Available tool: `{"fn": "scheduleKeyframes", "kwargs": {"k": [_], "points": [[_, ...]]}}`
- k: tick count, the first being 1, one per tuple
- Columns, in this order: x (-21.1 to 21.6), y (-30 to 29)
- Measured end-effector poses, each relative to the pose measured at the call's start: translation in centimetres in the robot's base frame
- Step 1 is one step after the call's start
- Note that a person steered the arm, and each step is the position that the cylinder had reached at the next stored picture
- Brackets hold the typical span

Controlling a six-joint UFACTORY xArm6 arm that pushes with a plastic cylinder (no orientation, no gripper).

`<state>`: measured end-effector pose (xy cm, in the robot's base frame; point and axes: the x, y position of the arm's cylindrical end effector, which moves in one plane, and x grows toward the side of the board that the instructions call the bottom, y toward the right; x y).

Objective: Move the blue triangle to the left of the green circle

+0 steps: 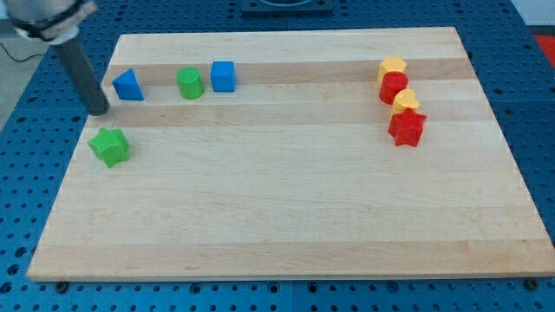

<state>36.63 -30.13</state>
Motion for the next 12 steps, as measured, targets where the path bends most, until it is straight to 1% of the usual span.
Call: {"fn": "scheduleKeyframes", "kwargs": {"k": [2,5,6,7,8,9,10,11,12], "points": [[-3.7,0.1],[-5.0,6.2],[-6.3,5.6],[-6.2,2.0],[-4.5,-0.3],[-1.4,-0.2],[1.0,1.9],[0.8,3.7],[-0.9,4.0]]}}
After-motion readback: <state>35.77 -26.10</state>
